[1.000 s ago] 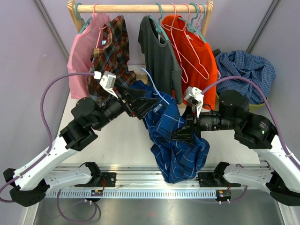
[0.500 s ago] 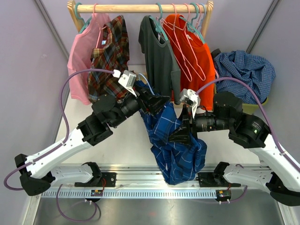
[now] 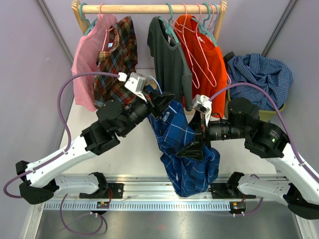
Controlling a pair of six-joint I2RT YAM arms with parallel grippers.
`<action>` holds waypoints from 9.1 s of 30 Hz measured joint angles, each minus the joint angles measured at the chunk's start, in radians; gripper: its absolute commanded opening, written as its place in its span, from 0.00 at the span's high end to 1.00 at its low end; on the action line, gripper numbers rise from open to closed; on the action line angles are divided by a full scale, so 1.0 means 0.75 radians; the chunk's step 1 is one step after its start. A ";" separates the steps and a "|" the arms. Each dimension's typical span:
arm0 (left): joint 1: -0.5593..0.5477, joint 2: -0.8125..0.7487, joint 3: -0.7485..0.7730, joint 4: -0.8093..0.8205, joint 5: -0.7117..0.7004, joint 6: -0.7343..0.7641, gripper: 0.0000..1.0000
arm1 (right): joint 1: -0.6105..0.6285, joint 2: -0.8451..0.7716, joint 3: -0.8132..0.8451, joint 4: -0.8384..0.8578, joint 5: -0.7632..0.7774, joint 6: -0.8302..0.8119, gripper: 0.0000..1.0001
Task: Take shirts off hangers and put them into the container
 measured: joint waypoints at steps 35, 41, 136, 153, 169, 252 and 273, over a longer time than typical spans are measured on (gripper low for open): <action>0.025 0.200 0.542 -0.499 -0.561 0.332 1.00 | -0.002 -0.074 -0.187 -0.235 0.698 0.001 0.94; 0.024 0.183 0.541 -0.421 -0.643 0.428 1.00 | -0.001 -0.135 -0.188 -0.248 0.691 0.045 1.00; -0.022 0.249 0.294 -0.673 -0.168 -0.011 1.00 | 0.001 -0.061 -0.002 -0.362 0.584 0.133 0.29; -0.022 0.290 0.365 -0.695 -0.183 0.013 0.01 | -0.002 -0.031 -0.025 -0.367 0.531 0.164 1.00; -0.051 -0.513 -0.083 -0.432 -0.446 0.032 0.01 | -0.001 0.194 0.161 -0.220 0.886 0.080 1.00; -0.052 -0.230 -0.583 -0.750 -0.574 -0.314 0.01 | 0.060 -0.060 -0.288 -0.135 1.571 0.406 0.01; -0.052 -0.306 -0.693 -0.713 -0.558 -0.392 0.01 | 0.062 0.106 -0.927 -0.068 1.558 1.029 0.01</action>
